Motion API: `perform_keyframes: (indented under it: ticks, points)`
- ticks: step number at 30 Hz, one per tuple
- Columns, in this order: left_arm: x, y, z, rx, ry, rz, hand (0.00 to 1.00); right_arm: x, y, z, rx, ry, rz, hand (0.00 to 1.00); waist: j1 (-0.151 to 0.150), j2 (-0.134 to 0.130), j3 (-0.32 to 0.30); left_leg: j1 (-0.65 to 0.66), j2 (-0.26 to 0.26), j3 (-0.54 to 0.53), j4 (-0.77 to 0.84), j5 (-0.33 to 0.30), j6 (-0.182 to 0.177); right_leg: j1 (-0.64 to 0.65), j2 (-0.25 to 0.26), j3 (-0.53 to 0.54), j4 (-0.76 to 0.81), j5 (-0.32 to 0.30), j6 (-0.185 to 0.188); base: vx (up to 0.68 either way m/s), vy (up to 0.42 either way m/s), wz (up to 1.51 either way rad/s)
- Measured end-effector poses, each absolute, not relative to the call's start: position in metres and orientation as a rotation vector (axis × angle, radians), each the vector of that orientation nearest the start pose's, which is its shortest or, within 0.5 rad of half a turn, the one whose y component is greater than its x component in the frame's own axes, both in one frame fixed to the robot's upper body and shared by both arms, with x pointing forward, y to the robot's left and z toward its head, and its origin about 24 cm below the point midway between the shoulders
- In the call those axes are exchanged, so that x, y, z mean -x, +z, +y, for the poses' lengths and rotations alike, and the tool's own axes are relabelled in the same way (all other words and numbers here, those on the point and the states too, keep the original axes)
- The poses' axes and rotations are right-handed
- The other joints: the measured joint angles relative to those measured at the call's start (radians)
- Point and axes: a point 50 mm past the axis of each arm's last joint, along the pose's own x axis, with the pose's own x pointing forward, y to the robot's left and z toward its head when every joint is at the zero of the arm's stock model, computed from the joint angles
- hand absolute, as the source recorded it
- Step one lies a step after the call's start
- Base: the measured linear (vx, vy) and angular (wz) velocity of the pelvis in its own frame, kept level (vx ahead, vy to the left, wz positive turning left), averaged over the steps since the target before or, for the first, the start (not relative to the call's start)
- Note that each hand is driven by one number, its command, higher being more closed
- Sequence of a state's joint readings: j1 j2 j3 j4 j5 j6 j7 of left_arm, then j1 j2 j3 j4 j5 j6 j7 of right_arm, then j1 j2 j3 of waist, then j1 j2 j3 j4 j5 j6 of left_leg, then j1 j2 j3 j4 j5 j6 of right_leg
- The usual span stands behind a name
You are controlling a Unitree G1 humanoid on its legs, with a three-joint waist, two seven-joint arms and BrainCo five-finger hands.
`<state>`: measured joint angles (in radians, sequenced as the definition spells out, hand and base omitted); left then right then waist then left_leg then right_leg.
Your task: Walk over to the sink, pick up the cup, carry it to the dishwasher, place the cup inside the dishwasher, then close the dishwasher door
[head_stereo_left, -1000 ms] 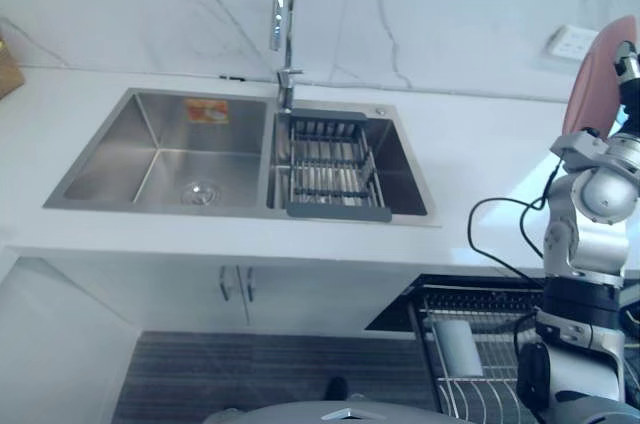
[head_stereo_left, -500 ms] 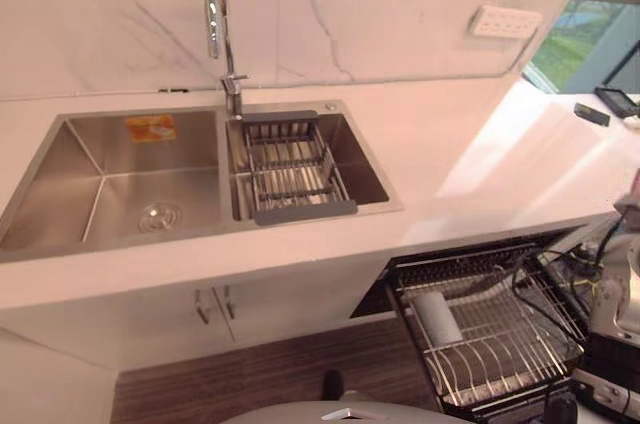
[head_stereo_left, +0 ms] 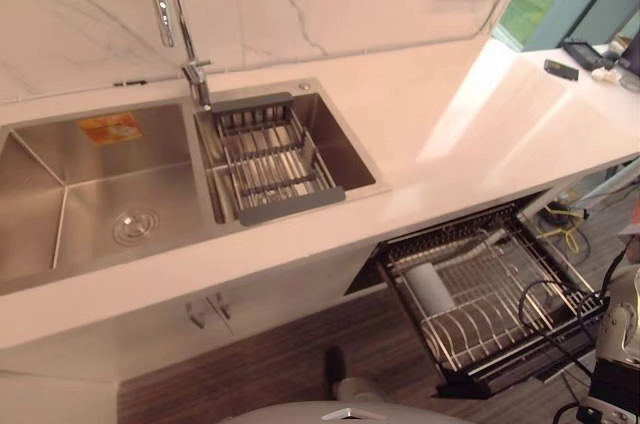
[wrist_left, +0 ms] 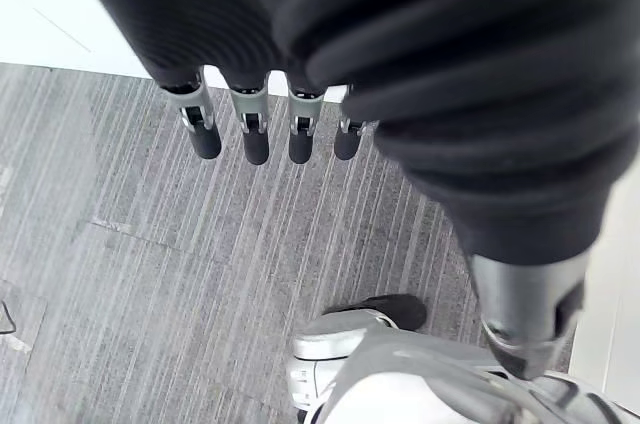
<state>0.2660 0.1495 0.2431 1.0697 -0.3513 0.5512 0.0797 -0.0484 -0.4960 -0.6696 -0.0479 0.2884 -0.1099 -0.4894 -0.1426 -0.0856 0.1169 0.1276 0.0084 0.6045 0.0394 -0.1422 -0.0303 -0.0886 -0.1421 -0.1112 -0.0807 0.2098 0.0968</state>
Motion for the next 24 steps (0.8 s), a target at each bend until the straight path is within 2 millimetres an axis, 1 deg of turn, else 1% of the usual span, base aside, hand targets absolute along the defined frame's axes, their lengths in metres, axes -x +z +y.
perform_keyframes:
  ticks: [4, 7, 11, 15, 17, 21, 22, 23, 24]
  points:
    - [0.026, -0.168, 0.214, 0.418, 0.580, 1.744, 0.00, -0.182, 0.155, -0.389, 0.092, -1.113, -0.456, 1.00, -0.001, 0.009, 0.055, -0.046, 0.004, -0.019, 0.072, -0.031, 0.015, -0.019, -0.015, 0.000, 0.000, 0.004, 0.000, -0.02, 0.005, 0.01]
    - [0.022, -0.168, 0.214, 0.425, 0.577, 1.734, 0.00, -0.182, 0.146, -0.393, 0.084, -1.142, -0.417, 1.00, 0.001, 0.014, 0.079, -0.059, 0.006, -0.032, 0.101, -0.049, 0.020, -0.021, -0.019, -0.003, 0.000, 0.004, 0.001, -0.04, 0.013, 0.01]
    - [0.015, -0.168, 0.213, 0.427, 0.568, 1.719, 0.00, -0.182, 0.137, -0.397, 0.077, -1.163, -0.384, 1.00, -0.001, 0.031, 0.101, -0.093, 0.005, -0.040, 0.136, -0.067, 0.030, -0.039, -0.031, -0.009, -0.003, 0.005, 0.007, -0.06, 0.033, 0.06]
    - [0.006, -0.169, 0.213, 0.428, 0.555, 1.700, 0.00, -0.185, 0.133, -0.399, 0.062, -1.175, -0.363, 1.00, -0.002, 0.043, 0.134, -0.118, 0.004, -0.057, 0.159, -0.074, 0.031, -0.054, -0.036, -0.011, -0.005, 0.011, 0.007, -0.05, 0.017, 0.03]
    - [-0.002, -0.169, 0.212, 0.435, 0.546, 1.682, 0.00, -0.190, 0.134, -0.399, 0.045, -1.174, -0.371, 1.00, -0.003, 0.052, 0.159, -0.132, 0.005, -0.080, 0.174, -0.079, 0.030, -0.060, -0.036, -0.012, -0.006, 0.013, 0.006, -0.04, -0.009, 0.00]
    - [-0.016, -0.168, 0.211, 0.439, 0.527, 1.652, 0.00, -0.201, 0.129, -0.398, 0.027, -1.164, -0.340, 1.00, -0.002, 0.068, 0.198, -0.176, 0.011, -0.087, 0.204, -0.087, 0.035, -0.092, -0.035, -0.011, -0.001, 0.022, 0.001, -0.03, -0.011, -0.02]
    - [-0.023, -0.168, 0.211, 0.437, 0.518, 1.637, 0.00, -0.206, 0.127, -0.396, 0.022, -1.151, -0.331, 1.00, -0.002, 0.074, 0.222, -0.187, 0.013, -0.087, 0.214, -0.089, 0.038, -0.101, -0.035, -0.010, 0.000, 0.026, -0.001, 0.00, 0.000, 0.00]
    - [-0.027, -0.168, 0.211, 0.437, 0.513, 1.630, 0.00, -0.209, 0.127, -0.394, 0.019, -1.145, -0.327, 1.00, -0.002, 0.078, 0.230, -0.196, 0.013, -0.090, 0.221, -0.090, 0.040, -0.108, -0.036, -0.010, 0.000, 0.029, 0.000, -0.04, -0.013, -0.02]
    - [-0.034, -0.168, 0.210, 0.430, 0.497, 1.617, 0.00, -0.214, 0.126, -0.394, 0.007, -1.146, -0.324, 1.00, -0.001, 0.087, 0.251, -0.205, 0.012, -0.091, 0.225, -0.091, 0.044, -0.116, -0.037, -0.009, 0.000, 0.033, -0.001, -0.05, -0.004, 0.01]
